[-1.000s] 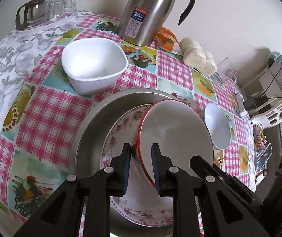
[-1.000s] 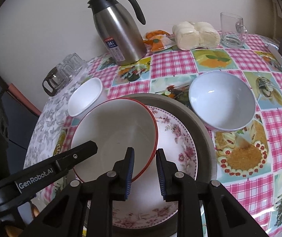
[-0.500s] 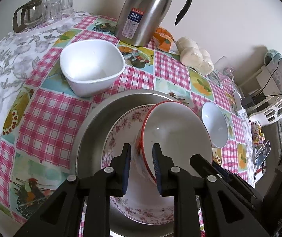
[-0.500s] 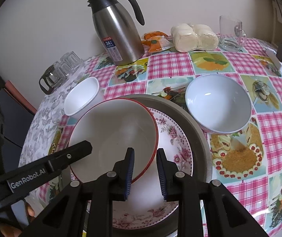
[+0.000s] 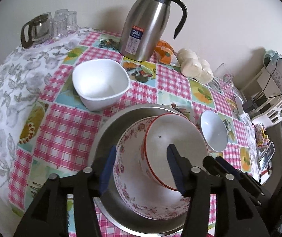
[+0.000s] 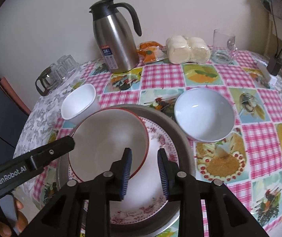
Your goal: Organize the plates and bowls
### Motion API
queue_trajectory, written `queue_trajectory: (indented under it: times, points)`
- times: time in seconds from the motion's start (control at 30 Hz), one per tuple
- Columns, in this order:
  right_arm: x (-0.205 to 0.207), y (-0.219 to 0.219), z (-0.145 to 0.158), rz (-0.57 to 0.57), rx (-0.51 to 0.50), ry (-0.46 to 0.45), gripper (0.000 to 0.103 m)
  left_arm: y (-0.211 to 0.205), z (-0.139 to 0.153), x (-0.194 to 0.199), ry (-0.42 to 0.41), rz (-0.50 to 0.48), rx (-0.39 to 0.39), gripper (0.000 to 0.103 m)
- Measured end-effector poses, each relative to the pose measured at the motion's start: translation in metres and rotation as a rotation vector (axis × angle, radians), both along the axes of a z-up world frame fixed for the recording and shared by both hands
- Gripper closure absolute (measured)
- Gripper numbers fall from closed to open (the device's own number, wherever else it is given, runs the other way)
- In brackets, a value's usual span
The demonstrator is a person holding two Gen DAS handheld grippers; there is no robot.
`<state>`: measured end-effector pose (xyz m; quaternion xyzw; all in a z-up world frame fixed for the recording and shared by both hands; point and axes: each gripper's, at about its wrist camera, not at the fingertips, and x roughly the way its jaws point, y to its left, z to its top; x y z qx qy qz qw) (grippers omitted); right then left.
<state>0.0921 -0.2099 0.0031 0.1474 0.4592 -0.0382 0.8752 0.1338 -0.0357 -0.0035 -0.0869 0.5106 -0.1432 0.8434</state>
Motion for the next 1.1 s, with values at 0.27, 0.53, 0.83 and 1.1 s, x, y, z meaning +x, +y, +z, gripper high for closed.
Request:
queue_trajectory:
  times: [0.27,0.53,0.83,1.1]
  points:
    - [-0.006,-0.01,0.004,-0.039,-0.039,0.005,0.042,0.01,-0.001,0.002,-0.008,0.061,0.103,0.039]
    - [-0.007,-0.019,0.003,-0.072,-0.044,0.008,0.021,0.014,-0.002,0.003,-0.014,0.089,0.138,0.022]
    - [-0.008,-0.019,0.004,-0.076,-0.044,-0.008,0.003,0.02,-0.001,0.004,-0.034,0.118,0.167,0.014]
    - [-0.008,-0.02,0.003,-0.079,-0.038,0.001,0.0,0.025,-0.002,0.005,-0.03,0.135,0.165,0.013]
